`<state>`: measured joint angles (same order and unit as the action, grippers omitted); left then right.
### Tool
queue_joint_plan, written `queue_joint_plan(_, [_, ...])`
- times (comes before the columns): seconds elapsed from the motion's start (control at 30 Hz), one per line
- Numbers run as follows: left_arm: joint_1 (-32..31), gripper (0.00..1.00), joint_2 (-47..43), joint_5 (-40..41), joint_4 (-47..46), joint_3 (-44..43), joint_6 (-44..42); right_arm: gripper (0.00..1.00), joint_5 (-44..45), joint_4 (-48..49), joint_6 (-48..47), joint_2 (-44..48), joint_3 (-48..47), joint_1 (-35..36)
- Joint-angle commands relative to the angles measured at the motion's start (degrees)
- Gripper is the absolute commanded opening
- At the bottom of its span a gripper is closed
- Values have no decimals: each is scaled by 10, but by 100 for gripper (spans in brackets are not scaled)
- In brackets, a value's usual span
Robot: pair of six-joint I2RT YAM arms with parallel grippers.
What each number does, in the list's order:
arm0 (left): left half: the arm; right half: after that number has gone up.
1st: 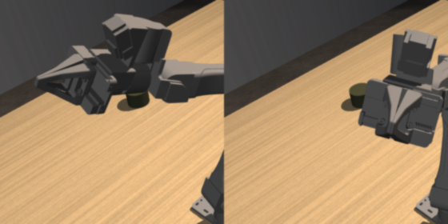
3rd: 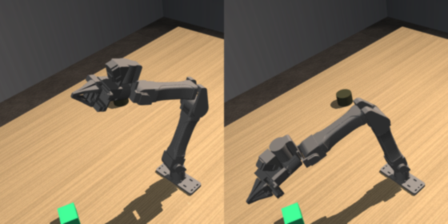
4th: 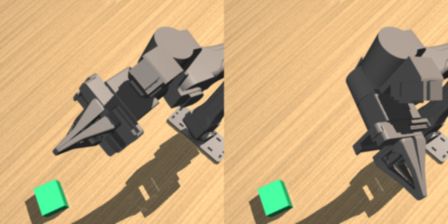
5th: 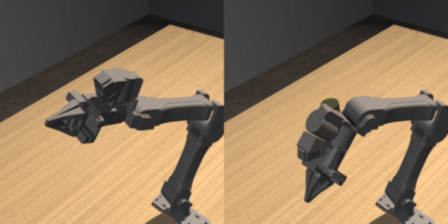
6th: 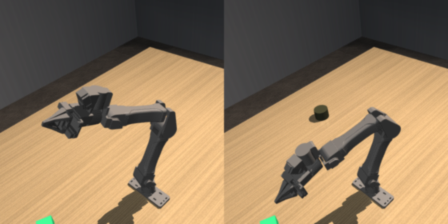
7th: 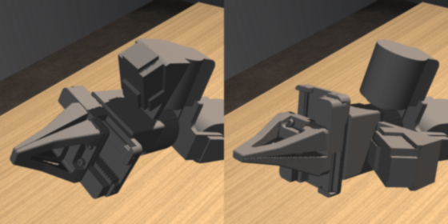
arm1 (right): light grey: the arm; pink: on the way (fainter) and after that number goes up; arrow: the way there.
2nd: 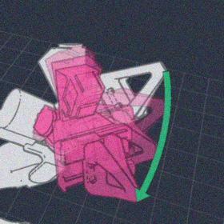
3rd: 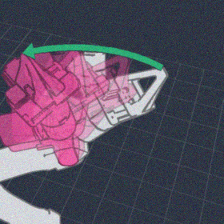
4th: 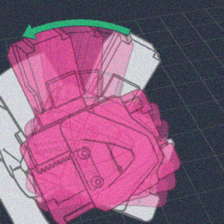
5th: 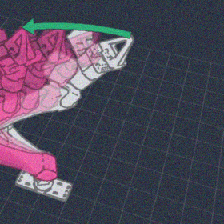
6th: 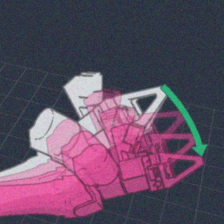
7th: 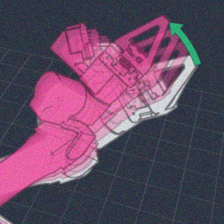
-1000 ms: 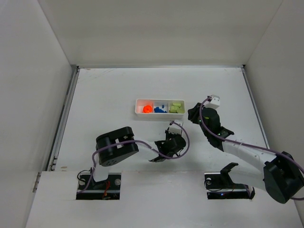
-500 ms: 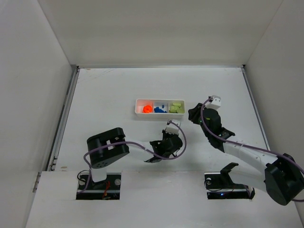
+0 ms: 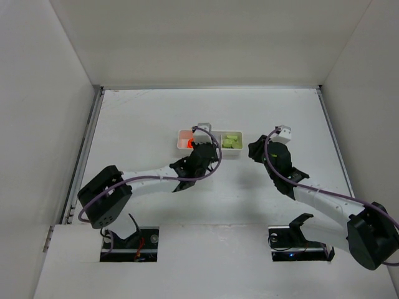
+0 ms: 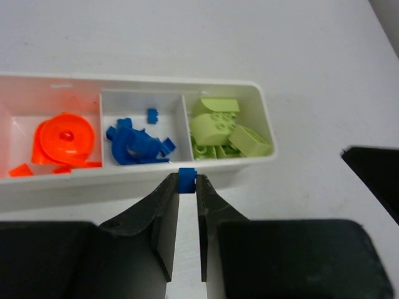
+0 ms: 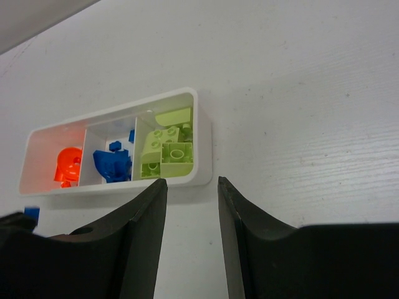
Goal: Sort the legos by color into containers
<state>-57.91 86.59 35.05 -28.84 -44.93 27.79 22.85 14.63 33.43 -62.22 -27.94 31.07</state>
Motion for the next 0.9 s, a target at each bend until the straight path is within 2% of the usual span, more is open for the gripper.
queue_joint_plan(0.0, [52, 13, 29, -68, 21, -48, -5, 44, -3, 32, 6, 12, 8, -6])
queue_joint_plan(0.2, [98, 21, 86, -94, 42, -107, -19, 44, -4, 32, 5, 15, 10, -9])
queue_joint_plan(0.43, [115, 39, 108, -91, 60, -126, -23, 44, -4, 32, 5, 22, 14, -13])
queue_joint_plan(0.7, [119, 66, -37, -78, 60, -54, -34, 44, -2, 31, 6, 41, 23, -25])
queue_joint_plan(0.73, [122, 71, -63, -76, 60, -38, -34, 44, -1, 32, 6, 44, 25, -26])
queue_joint_plan(0.77, [124, 82, -90, -75, 61, -20, -34, 44, 0, 32, 7, 47, 25, -27])
queue_joint_plan(0.8, [130, 100, -125, -74, 63, 3, -34, 45, 2, 32, 7, 52, 28, -28])
queue_joint_plan(0.87, [134, 100, -184, -66, 78, 40, -30, 46, 7, 32, 8, 60, 31, -31])
